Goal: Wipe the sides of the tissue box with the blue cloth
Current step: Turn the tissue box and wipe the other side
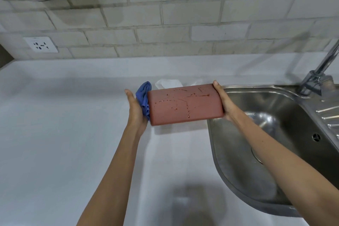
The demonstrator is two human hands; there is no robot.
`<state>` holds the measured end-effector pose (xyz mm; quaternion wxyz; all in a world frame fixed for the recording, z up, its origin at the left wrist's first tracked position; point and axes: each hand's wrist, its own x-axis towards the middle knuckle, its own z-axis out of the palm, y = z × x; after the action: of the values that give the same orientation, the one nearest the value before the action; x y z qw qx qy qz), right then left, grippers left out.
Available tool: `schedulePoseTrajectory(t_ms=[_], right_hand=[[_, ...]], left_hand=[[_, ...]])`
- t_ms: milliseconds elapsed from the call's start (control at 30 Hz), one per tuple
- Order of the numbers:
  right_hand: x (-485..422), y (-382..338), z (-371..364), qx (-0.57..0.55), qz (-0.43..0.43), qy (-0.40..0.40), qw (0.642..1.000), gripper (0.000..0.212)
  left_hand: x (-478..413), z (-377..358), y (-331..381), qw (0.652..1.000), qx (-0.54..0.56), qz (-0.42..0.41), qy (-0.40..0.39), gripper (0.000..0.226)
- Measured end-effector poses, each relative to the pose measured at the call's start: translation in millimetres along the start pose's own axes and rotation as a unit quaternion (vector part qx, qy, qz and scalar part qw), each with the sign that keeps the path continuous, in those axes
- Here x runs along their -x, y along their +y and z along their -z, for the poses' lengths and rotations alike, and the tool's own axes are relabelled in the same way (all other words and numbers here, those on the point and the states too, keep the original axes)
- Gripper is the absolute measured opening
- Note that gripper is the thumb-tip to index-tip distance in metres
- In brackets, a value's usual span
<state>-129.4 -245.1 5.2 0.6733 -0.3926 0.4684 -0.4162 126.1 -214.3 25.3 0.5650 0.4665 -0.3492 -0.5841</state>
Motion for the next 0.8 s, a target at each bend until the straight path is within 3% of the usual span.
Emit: schedulePoseTrajectory(t_ms=[67,167,267,467,800], right_hand=[[1,1,1,0.005,-0.008,-0.009,1.0,0.068],[-1,3,2,-0.001,-0.019,-0.02,1.0,0.091],[-2,5,3,-0.006,-0.018,-0.02,1.0,0.092],[-5,9,2,-0.026,0.023,-0.012,0.999,0.05],[-9,13,-1,-0.052,0.049,-0.019,0.997,0.046]], left_hand=[[-2,3,-2,1.0,0.017,0.002,-0.008,0.065],[-3,-1,-1,0.998,-0.05,0.005,0.025,0.042],[0,-5,-6,0.994,-0.07,-0.052,0.07,0.032],[5,-10,-5,0.981,-0.132,-0.117,0.074,0.038],[45,-4,-46,0.93,-0.217,-0.253,0.155,0.051]])
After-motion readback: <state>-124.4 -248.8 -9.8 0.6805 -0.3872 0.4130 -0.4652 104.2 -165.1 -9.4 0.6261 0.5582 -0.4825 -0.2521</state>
